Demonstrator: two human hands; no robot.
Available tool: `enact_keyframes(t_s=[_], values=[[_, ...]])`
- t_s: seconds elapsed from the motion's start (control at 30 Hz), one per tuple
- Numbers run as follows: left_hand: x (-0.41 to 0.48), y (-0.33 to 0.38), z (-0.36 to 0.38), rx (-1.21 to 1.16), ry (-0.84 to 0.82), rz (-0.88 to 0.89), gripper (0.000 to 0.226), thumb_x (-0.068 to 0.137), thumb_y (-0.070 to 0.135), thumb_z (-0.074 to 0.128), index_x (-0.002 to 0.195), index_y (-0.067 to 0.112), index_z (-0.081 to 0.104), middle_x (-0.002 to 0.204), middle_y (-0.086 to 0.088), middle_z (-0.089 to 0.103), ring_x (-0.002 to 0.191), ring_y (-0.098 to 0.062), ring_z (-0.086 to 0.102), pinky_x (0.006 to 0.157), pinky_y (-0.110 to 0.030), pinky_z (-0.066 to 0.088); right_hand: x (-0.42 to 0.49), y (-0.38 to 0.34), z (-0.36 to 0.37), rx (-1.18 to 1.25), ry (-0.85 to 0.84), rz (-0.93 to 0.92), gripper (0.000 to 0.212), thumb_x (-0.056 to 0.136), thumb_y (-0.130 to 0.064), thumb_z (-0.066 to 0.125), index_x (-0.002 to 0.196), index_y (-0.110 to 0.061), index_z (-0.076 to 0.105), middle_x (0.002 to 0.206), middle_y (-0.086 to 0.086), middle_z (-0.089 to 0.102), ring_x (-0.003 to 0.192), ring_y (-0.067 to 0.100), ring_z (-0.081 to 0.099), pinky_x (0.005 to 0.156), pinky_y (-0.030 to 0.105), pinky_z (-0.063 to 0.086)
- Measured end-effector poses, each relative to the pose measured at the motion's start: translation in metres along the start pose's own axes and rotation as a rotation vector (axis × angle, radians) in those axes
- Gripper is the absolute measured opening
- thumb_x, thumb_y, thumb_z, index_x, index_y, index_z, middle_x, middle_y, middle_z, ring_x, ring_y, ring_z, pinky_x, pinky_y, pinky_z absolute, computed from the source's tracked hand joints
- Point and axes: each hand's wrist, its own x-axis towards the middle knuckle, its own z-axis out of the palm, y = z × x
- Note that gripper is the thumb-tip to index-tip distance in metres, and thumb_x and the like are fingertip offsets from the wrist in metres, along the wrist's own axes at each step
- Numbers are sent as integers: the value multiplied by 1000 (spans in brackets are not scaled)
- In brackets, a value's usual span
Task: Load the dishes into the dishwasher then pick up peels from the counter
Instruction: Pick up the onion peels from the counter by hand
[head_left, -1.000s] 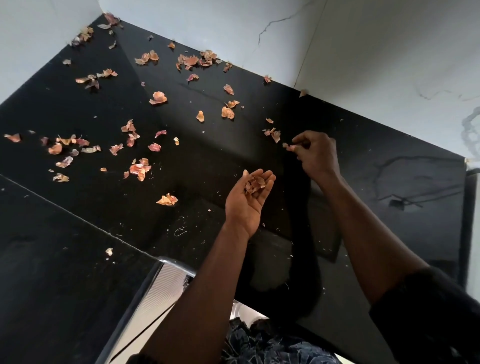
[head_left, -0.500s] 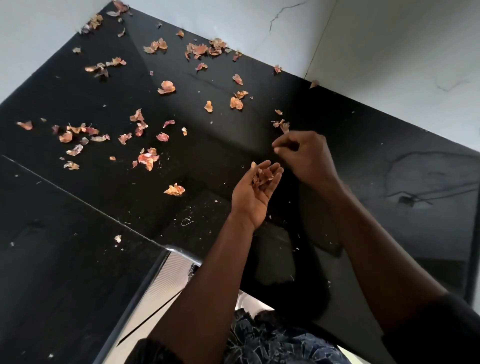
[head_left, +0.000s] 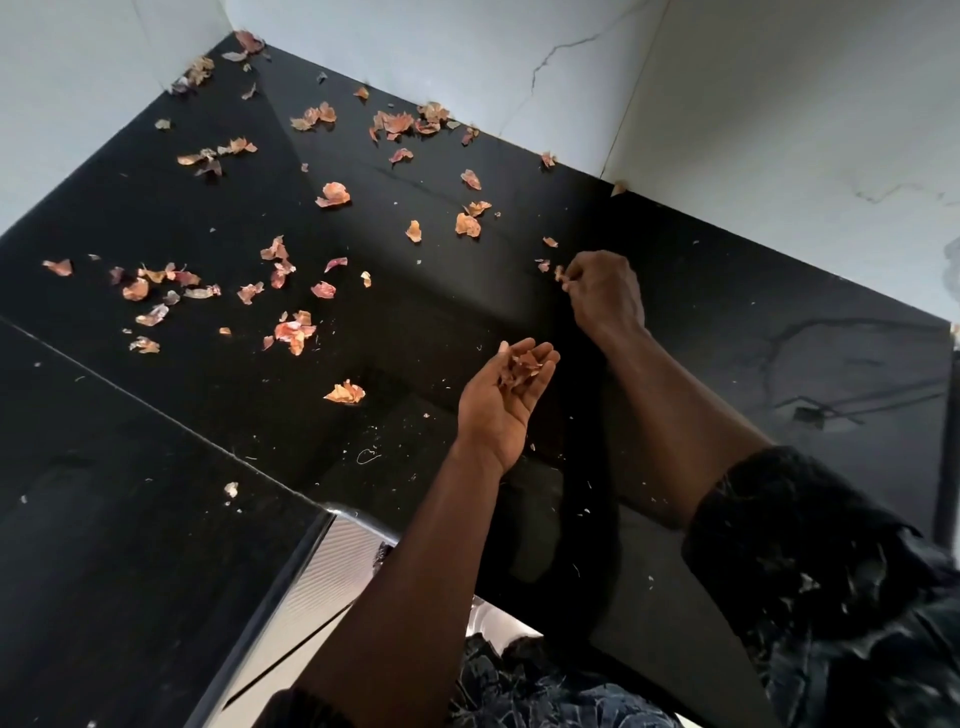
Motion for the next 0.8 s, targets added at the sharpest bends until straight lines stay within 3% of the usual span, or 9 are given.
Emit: enact_keyframes(t_s=[0.07,0.17,0.33,0.53,0.63,0.73,0.8], values=[[1,0,0,-17,1,-3,38,108,24,45,124,-6,61,124,-25,67,115,-34,68,97,-36,57,-8,6,-2,74,2,25,11,94,-16,68,103,-16,74,102,4,73,90,15,68,80,33,58],[2,0,1,-33,1,-16,38,107,24,45,126,-6,60,124,-25,67,116,-34,67,99,-37,56,-28,8,-14,171,2,-17,13,94,-15,69,105,-15,74,104,0,72,87,5,64,75,18,51],[4,1,3,-43,-1,-26,43,107,28,46,131,-6,58,126,-24,67,115,-32,68,95,-35,57,-70,-7,-35,289,-47,-159,13,93,-17,70,105,-17,73,102,-5,70,81,0,64,76,20,55],[3,2,0,-34,-14,-29,47,106,36,46,131,-1,59,121,-18,68,109,-24,68,94,-32,56,-94,-25,-40,215,-292,-290,20,96,-31,66,111,-20,71,103,-6,64,89,5,62,77,23,52],[4,3,0,-66,-16,-36,42,107,30,46,127,-3,60,127,-23,66,112,-29,69,91,-33,59,-64,-26,-39,250,-193,-270,19,98,-31,64,109,-17,71,101,-4,67,88,4,64,77,20,51],[4,2,-1,-61,-14,-41,40,107,27,45,126,-5,60,128,-26,65,117,-33,67,95,-35,58,-12,-20,-23,188,-25,-164,23,94,-18,69,117,-14,71,114,3,70,101,13,66,92,33,55],[3,3,-2,-57,-14,-40,40,108,26,45,125,-6,60,126,-26,66,117,-34,67,96,-35,58,11,-19,-9,75,-51,-155,34,93,-13,69,127,-14,67,124,8,64,111,21,63,96,36,53]])
